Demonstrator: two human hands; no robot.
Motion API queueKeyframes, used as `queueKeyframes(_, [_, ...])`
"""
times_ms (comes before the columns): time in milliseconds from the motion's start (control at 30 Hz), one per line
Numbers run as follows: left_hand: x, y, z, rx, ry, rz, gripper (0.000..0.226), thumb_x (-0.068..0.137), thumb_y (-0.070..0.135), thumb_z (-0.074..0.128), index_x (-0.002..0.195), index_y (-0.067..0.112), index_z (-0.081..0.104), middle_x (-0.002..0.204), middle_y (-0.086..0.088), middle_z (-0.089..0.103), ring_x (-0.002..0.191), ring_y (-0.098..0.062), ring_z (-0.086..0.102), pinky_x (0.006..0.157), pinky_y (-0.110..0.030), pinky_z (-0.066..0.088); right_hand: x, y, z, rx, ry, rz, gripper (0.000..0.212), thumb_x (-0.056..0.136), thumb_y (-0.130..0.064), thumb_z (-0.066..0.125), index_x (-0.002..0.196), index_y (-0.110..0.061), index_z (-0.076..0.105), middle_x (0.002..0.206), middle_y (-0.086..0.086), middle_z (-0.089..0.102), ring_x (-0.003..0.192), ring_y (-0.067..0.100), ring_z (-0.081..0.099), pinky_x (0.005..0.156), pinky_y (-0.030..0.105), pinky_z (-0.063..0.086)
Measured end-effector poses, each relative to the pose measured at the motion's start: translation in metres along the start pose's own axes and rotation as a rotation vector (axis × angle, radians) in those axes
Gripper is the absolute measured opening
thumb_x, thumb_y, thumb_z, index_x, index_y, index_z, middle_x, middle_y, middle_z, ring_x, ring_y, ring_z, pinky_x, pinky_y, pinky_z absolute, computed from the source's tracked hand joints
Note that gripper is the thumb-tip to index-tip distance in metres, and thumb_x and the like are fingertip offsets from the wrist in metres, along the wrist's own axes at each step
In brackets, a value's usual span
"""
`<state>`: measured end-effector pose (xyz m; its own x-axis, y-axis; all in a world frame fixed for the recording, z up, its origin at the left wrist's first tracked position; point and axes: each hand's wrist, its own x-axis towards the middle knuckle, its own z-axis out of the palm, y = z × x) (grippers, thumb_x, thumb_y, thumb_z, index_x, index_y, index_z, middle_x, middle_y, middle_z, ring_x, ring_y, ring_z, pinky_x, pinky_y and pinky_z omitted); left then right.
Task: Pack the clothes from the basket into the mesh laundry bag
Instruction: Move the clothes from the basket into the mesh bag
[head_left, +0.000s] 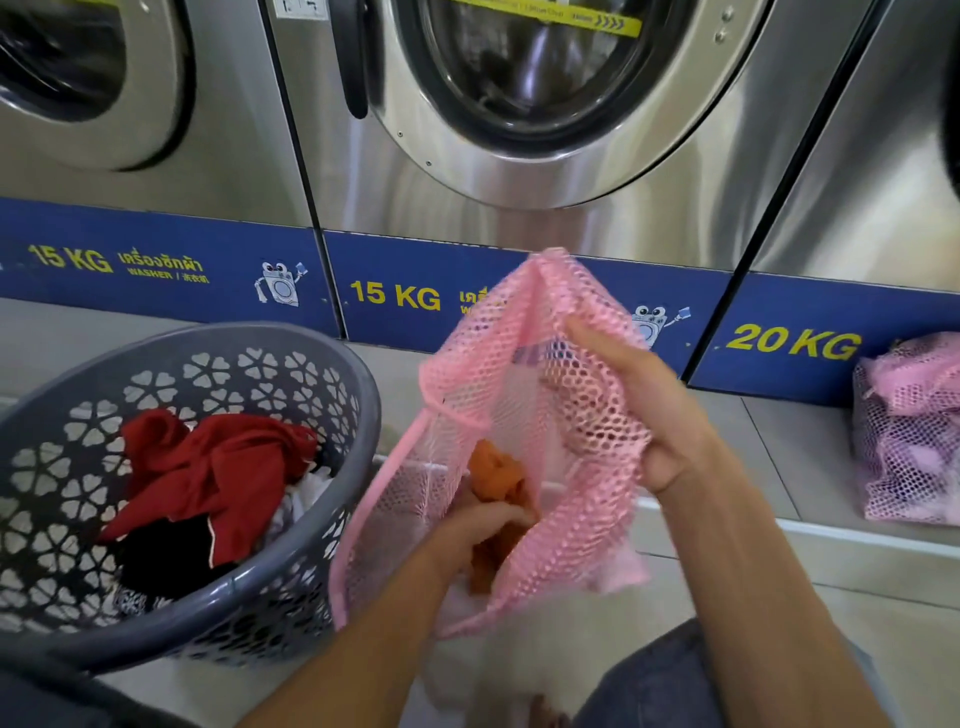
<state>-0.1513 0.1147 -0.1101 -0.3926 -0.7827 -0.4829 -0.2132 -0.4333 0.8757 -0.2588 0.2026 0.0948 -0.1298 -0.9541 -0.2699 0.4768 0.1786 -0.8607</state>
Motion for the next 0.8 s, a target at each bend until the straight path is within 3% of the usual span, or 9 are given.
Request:
queueKeyframes(100, [0.002,-0.023,-0.035,0.277,-0.103,-0.031,0.047,0.051,-0.005,0.086,0.092,0.012,0.07,0.082,0.0,0.077,0.084,-0.017,0.074,0.075,-0.026,0.061,0.012,0.001,-0.034,-0.308,0.22,0.001,0.021,0.102,-0.021,0.054,0.084,-0.015,0.061,0.054,-0.001,0.059,0.037,0.008,0.052,0.037,0.021,0.041])
queueKeyframes(167, [0.003,-0.027,-0.059,0.534,-0.083,-0.215,0.066,0.036,0.013,0.091,0.099,0.017,0.071,0.091,-0.002,0.078,0.088,-0.023,0.074,0.076,-0.035,0.063,0.024,0.016,-0.048,-0.633,0.307,0.025,0.017,0.1,-0.013,0.048,0.091,-0.013,0.062,0.065,0.005,0.059,0.047,0.013,0.054,0.05,0.03,0.044])
queueKeyframes(233, [0.009,-0.033,-0.076,0.757,-0.036,-0.313,0.079,0.032,0.027,0.091,0.106,0.02,0.066,0.094,0.0,0.076,0.086,-0.02,0.073,0.07,-0.032,0.062,0.035,0.032,-0.049,-0.806,0.288,0.076,0.023,0.099,-0.008,0.042,0.097,-0.01,0.065,0.079,0.012,0.064,0.061,0.021,0.06,0.059,0.036,0.05])
queueKeyframes(333, [-0.021,0.009,-0.07,0.839,-0.185,-0.356,0.049,0.062,0.03,0.086,0.108,0.018,0.074,0.09,-0.004,0.078,0.077,-0.02,0.074,0.079,-0.039,0.063,0.049,0.051,-0.037,-0.848,0.244,0.209,0.021,0.098,-0.013,0.046,0.102,-0.007,0.066,0.086,0.016,0.07,0.071,0.026,0.066,0.059,0.037,0.053])
queueKeyframes(467, [-0.041,0.086,-0.064,1.019,-0.284,-0.148,0.053,0.089,0.028,0.064,0.14,0.023,0.051,0.13,-0.001,0.059,0.112,-0.024,0.064,0.081,-0.038,0.057,0.064,0.064,-0.016,-0.752,0.229,0.268,0.024,0.102,-0.02,0.052,0.114,-0.001,0.063,0.085,0.014,0.076,0.068,0.022,0.073,0.064,0.038,0.061])
queueKeyframes(600, [-0.049,0.152,-0.092,1.058,-0.016,0.118,0.027,0.087,0.013,0.06,0.111,0.01,0.073,0.106,0.0,0.076,0.09,-0.018,0.074,0.088,-0.038,0.059,0.075,0.071,0.004,-0.673,0.171,0.297,0.031,0.104,-0.022,0.051,0.124,-0.001,0.06,0.103,0.022,0.077,0.089,0.032,0.075,0.085,0.051,0.062])
queueKeyframes(700, [-0.038,0.167,-0.137,1.009,0.287,0.202,0.018,0.081,0.014,0.055,0.08,0.005,0.071,0.082,-0.006,0.074,0.074,-0.025,0.069,0.07,-0.031,0.057,0.082,0.076,0.015,-0.642,0.134,0.325,0.031,0.104,-0.026,0.05,0.122,-0.003,0.061,0.1,0.022,0.078,0.093,0.038,0.075,0.088,0.054,0.06])
queueKeyframes(767, [-0.021,0.152,-0.171,1.115,0.425,0.185,0.017,0.078,0.02,0.054,0.082,0.008,0.065,0.095,-0.015,0.068,0.087,-0.032,0.063,0.075,-0.036,0.053,0.084,0.079,0.024,-0.632,0.105,0.336,0.03,0.104,-0.026,0.05,0.121,-0.004,0.061,0.098,0.022,0.078,0.094,0.04,0.075,0.086,0.052,0.061])
queueKeyframes(800, [-0.012,0.139,-0.187,1.191,0.461,0.121,0.028,0.079,0.026,0.057,0.099,0.008,0.065,0.113,-0.018,0.064,0.104,-0.035,0.06,0.088,-0.04,0.052,0.085,0.081,0.026,-0.629,0.104,0.326,0.03,0.104,-0.025,0.05,0.121,-0.004,0.061,0.096,0.021,0.079,0.091,0.038,0.076,0.083,0.049,0.062])
